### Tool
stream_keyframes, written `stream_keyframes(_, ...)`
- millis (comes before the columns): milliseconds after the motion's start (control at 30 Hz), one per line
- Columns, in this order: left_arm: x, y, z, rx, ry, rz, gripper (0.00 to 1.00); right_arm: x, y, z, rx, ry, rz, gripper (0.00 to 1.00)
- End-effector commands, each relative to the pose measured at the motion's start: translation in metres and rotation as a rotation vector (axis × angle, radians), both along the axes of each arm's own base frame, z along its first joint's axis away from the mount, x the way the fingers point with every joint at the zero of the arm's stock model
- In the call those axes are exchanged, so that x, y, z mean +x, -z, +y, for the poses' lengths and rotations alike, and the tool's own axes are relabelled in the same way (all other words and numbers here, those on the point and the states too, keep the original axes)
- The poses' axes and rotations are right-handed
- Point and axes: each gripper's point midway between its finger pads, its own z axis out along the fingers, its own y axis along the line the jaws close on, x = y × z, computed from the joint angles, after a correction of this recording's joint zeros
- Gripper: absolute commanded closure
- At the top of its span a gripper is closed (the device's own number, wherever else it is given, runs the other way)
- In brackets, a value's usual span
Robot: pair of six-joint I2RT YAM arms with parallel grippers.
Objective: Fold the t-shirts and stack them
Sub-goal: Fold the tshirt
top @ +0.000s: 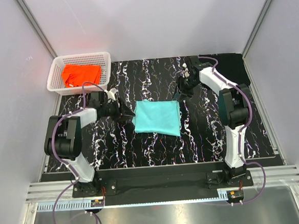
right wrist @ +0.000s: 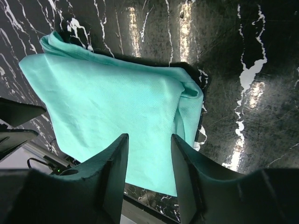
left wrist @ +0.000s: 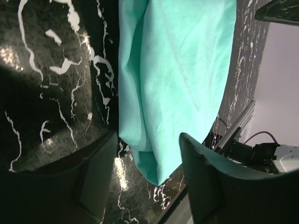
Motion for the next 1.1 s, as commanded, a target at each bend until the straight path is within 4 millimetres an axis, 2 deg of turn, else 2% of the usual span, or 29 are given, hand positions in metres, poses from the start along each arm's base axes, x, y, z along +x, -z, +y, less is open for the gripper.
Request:
stream_keyframes(0, 0.006, -0.009, -0.008, -0.076, 0.034, -0.077, 0.42, -0.007, -0.018, 0.009, 0.048, -0.035, -0.015, 0.53)
stream_keyframes(67, 0.007, -0.008, -0.01, -0.092, 0.034, -0.092, 0.41, -0.011, -0.014, 0.016, 0.063, -0.045, -0.005, 0.55)
stream_keyframes(267, 0.011, 0.003, -0.014, -0.121, 0.044, -0.105, 0.3, -0.013, -0.004, 0.026, 0.112, -0.036, 0.02, 0.6)
stream_keyframes(400, 0.014, 0.009, -0.016, -0.141, 0.035, -0.082, 0.28, -0.014, 0.004, 0.026, 0.119, -0.04, 0.038, 0.62)
stream_keyframes(633, 0.014, 0.003, -0.027, -0.23, 0.063, -0.076, 0.27, -0.02, 0.027, 0.025, 0.104, -0.032, 0.091, 0.69)
stream_keyframes(733, 0.008, 0.001, -0.029, -0.247, 0.076, -0.067, 0.29, -0.021, 0.033, 0.024, 0.098, -0.022, 0.107, 0.69)
stream_keyframes(833, -0.003, -0.003, -0.031, -0.284, 0.085, -0.045, 0.37, -0.022, 0.036, 0.025, 0.098, -0.022, 0.114, 0.69)
stream_keyframes(1000, -0.023, -0.014, -0.034, -0.355, 0.089, -0.01, 0.42, -0.021, 0.04, 0.025, 0.099, -0.017, 0.119, 0.7)
stream_keyframes(1067, -0.03, -0.012, -0.034, -0.359, 0.095, 0.024, 0.44, -0.021, 0.04, 0.025, 0.1, -0.013, 0.119, 0.7)
